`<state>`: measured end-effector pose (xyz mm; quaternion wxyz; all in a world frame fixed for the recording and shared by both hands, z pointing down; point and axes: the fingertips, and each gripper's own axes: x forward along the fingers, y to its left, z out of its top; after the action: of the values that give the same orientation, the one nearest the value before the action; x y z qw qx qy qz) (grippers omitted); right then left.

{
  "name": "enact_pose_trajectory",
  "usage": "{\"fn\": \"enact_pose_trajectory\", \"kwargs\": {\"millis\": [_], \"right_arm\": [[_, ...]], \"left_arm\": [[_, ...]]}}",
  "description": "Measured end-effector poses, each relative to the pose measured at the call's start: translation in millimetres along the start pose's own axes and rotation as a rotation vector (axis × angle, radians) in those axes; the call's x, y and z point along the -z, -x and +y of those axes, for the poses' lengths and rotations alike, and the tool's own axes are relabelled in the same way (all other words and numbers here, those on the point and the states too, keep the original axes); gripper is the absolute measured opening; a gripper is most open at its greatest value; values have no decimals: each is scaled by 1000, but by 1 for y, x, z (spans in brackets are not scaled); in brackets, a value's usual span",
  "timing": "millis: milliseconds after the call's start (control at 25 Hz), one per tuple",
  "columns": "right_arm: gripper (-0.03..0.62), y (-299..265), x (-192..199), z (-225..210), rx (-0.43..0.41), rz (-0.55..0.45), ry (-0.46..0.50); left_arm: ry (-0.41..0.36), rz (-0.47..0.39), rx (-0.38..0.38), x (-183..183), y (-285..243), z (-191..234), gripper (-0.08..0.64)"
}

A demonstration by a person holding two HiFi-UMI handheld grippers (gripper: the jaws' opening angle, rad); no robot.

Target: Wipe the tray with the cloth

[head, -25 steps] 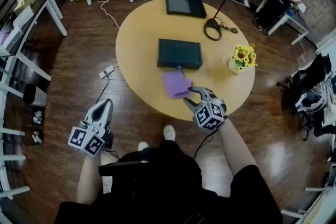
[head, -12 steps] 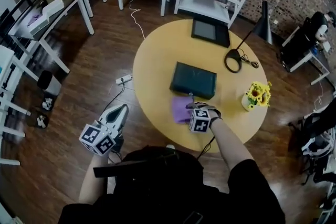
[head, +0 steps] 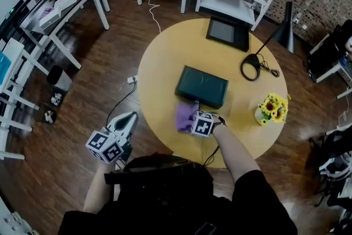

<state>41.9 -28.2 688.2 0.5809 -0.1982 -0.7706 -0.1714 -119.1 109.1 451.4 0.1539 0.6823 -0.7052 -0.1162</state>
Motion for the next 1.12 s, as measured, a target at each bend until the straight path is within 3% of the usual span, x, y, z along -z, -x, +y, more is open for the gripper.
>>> {"fn": "enact_pose_trajectory", "kwargs": {"millis": [160,280,520,680,800,1000,1120], "right_arm": [[94,1,4,9,15,-115,-81],[86,26,1,-5,38,-294,-265],[86,127,-33,-54,41,-714,-614],[86,167,-40,-106,78,-893,-821],[86,173,-49,-141,148,-900,-908],[86,137,-65,-194,290,-717,-965],[86,99,-69,-217,281,-619,-1047]], "left_arm": [[22,32,9,15,-18,-12,-6],[36,45,36,20,-35,-18,-6],[31,85,125,21,-85,-13,-6],[38,93,197,14,-114,1,-6],[31,100,239,4,-128,21,-6],[53,108,276,-10,-146,58,-6],[46,134,306,-10,-154,69,-6]]}}
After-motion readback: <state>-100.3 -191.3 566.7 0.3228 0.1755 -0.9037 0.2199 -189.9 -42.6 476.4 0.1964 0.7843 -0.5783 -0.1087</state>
